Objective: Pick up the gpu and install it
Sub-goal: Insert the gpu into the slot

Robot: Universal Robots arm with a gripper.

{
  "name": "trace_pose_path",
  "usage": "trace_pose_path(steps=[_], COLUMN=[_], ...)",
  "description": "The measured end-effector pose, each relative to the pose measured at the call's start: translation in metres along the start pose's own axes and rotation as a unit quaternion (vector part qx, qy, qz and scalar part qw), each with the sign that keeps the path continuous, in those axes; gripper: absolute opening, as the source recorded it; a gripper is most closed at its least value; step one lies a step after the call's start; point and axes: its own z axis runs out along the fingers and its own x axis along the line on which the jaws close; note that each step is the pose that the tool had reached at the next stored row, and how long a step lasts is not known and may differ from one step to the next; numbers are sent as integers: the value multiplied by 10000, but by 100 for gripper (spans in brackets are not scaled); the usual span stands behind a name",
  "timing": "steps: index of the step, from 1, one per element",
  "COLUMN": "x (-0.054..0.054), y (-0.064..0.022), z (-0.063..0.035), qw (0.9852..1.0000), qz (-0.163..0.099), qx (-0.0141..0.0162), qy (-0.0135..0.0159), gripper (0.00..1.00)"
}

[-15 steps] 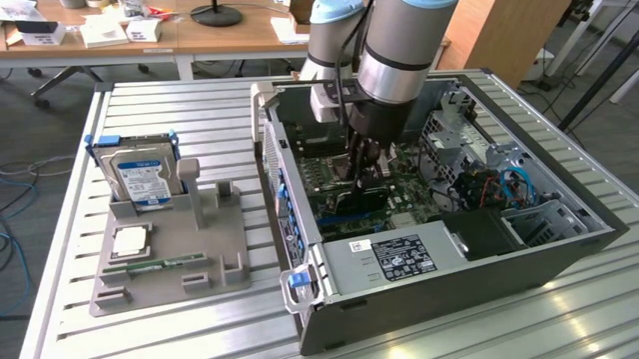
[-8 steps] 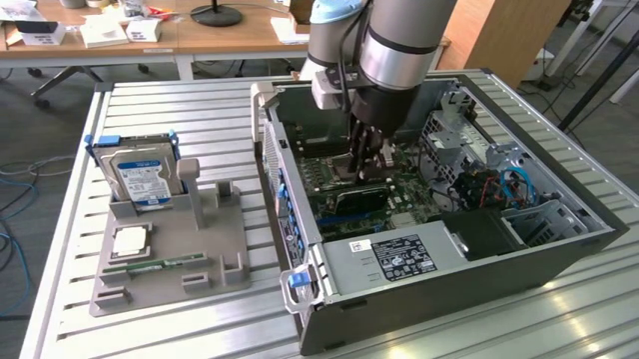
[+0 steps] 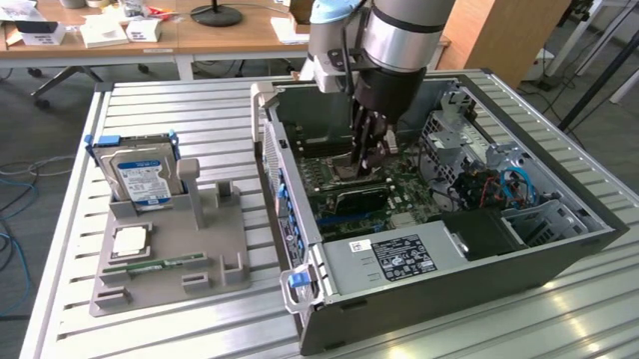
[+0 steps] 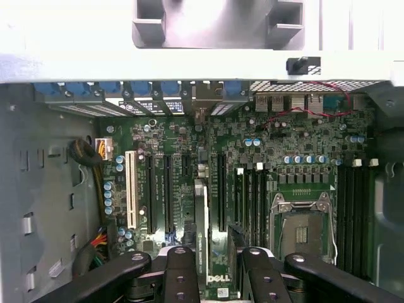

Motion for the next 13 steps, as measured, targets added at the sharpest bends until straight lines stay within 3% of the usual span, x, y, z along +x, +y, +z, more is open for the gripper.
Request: trace_pose_path(steps=[7,13], x=[-10,-12], y=[2,2], z=[-133,-173], qw=[10000,10000], qz=[0,0], qx=[2,3], qy=[0,-1], gripper=[34,34])
